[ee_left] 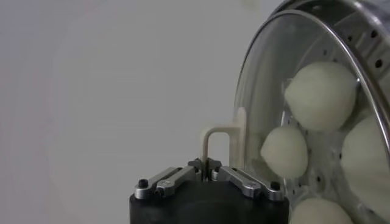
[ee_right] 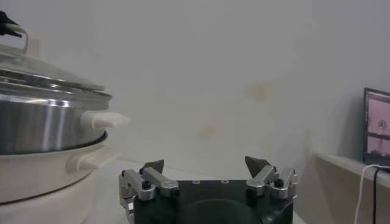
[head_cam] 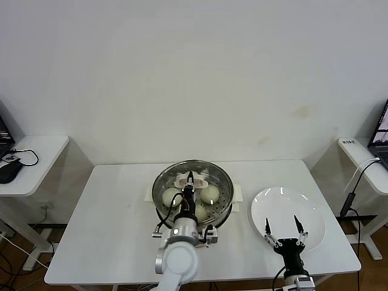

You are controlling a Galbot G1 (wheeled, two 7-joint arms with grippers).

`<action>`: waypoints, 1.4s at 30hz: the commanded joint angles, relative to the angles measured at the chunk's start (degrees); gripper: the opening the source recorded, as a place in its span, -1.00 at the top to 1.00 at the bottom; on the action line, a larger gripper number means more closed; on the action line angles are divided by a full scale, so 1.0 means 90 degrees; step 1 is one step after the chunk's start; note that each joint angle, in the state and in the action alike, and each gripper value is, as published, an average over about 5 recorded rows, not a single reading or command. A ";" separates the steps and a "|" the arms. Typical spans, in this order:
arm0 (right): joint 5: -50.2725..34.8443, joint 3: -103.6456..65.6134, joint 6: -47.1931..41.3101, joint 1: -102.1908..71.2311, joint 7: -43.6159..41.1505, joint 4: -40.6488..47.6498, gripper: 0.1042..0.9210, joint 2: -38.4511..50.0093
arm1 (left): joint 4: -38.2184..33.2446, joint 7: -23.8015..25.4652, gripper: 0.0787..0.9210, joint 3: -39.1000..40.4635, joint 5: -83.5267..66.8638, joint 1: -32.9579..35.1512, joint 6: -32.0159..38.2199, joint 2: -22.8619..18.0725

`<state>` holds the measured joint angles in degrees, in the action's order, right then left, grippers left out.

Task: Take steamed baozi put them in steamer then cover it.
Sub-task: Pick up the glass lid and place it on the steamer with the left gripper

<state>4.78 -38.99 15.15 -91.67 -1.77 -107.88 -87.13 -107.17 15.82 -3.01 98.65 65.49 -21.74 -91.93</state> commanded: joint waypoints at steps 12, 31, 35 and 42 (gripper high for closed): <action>0.0015 0.0021 0.0017 -0.0029 -0.0015 0.0001 -0.76 -0.0005 | 0.0188 -0.0031 0.88 -0.0004 -0.0009 -0.0139 0.0015 -0.0044; 0.0019 0.0058 0.0014 -0.0029 -0.0034 -0.0002 -0.76 0.0004 | 0.0095 -0.0261 0.76 -0.0002 -0.0370 -0.0063 -0.0018 -0.0026; 0.0003 0.0051 0.0016 -0.0037 -0.0034 -0.0008 -0.76 0.0034 | -0.0066 -0.0268 0.49 0.0011 -0.0403 0.0020 0.0004 -0.0003; -0.0032 0.0033 0.0001 -0.0061 -0.0035 -0.0050 -0.76 0.0104 | -0.0596 -0.0315 0.00 0.0049 -0.0423 0.0351 0.0144 0.0176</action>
<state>4.65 -38.59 15.24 -92.12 -2.08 -108.15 -86.46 -107.99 13.56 -2.75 95.64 66.19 -21.20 -91.60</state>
